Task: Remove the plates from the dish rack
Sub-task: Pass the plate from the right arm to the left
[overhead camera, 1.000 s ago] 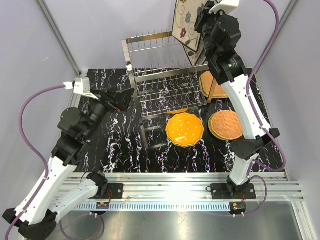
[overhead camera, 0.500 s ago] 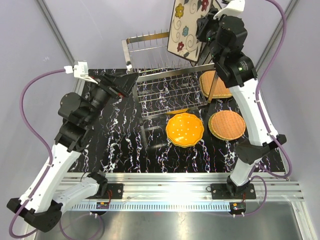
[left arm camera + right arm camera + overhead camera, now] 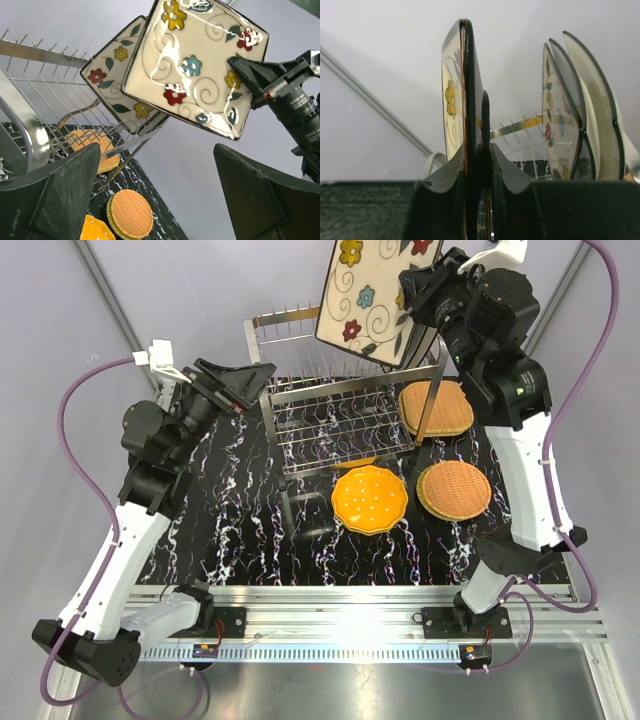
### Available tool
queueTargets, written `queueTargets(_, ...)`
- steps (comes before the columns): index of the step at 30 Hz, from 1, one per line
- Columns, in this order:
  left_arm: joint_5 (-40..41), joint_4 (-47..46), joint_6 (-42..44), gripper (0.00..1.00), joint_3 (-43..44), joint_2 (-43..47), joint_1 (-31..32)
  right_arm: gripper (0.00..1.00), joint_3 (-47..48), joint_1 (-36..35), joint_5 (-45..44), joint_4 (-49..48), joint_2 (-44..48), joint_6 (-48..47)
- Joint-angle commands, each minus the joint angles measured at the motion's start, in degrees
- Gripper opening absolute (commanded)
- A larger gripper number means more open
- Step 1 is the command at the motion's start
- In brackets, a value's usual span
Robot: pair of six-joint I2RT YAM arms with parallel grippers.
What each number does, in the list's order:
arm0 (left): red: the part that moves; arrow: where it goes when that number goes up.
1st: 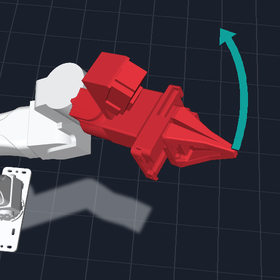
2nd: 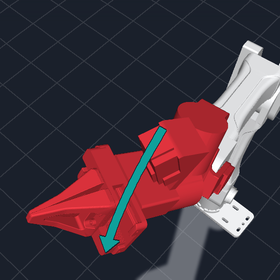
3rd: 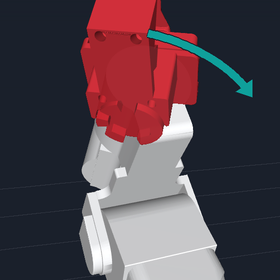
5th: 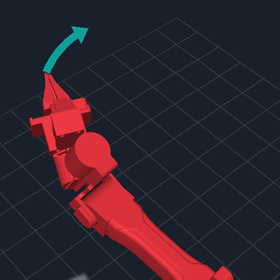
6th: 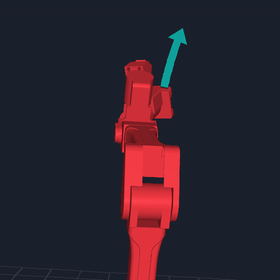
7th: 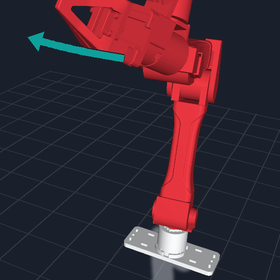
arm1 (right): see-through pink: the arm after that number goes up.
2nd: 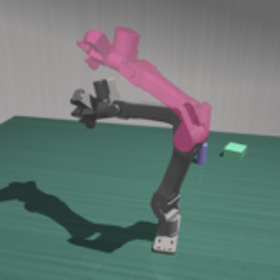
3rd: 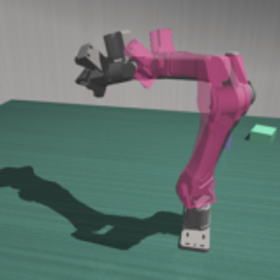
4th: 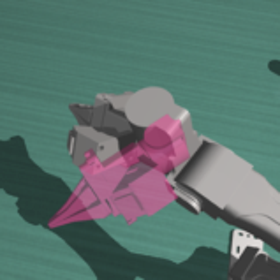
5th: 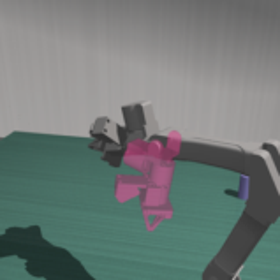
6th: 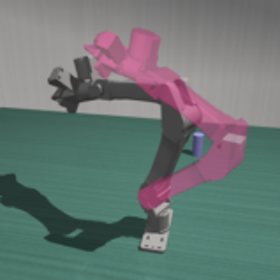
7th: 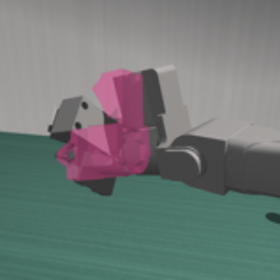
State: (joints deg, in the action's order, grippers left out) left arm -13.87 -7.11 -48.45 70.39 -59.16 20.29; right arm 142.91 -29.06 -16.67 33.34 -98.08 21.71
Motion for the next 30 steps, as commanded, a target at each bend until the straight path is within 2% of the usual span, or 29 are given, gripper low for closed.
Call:
queueTargets(1, -7.03, -5.80, -4.98, 0.99, 2.74, 0.01, -2.53, 0.00, 6.67, 0.14, 4.97, -10.77, 5.97, 8.69)
queueTargets(11, -17.15, -10.38, -13.69, 0.99, 1.24, 0.18, -11.15, 0.00, 3.08, 0.14, 15.51, -4.69, 9.13, 18.35)
queueTargets(20, -24.53, -7.30, -16.77, 0.99, 0.89, -0.70, -12.56, 0.00, -4.39, 0.14, 24.04, -5.31, 12.03, 24.16)
queueTargets(25, -30.16, -13.00, -22.65, 0.99, -1.22, -1.93, -12.47, 0.00, -9.13, -0.30, 27.03, -6.27, 13.00, 25.57)
queueTargets(30, -34.64, -11.78, -23.10, 0.99, -2.01, -2.63, -12.47, 0.00, -11.95, -1.52, 30.37, -8.64, 13.97, 26.36)
